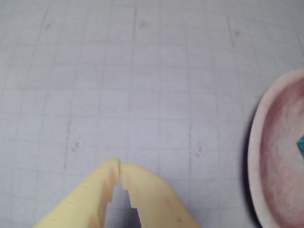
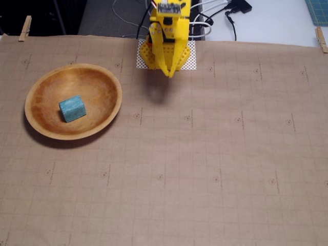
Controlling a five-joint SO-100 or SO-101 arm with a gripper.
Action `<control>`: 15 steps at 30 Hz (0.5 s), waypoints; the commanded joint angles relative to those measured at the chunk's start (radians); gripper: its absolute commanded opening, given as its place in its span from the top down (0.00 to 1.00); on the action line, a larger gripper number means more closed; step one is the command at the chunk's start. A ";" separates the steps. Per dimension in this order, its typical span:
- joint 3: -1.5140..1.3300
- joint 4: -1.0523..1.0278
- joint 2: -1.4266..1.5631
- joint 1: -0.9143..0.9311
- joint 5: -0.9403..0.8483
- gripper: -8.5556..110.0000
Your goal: Grasp a blue block and put it in the bowl.
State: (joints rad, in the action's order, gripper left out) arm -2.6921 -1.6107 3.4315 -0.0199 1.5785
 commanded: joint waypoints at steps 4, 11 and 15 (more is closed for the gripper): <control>-0.043 0.012 0.006 -0.003 -0.015 0.96; -0.138 0.213 0.005 -0.002 -0.014 0.96; -0.250 0.318 0.005 0.003 -0.014 0.96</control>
State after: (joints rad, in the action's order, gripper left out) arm -2.9069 -1.3775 3.4315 -0.0199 1.5785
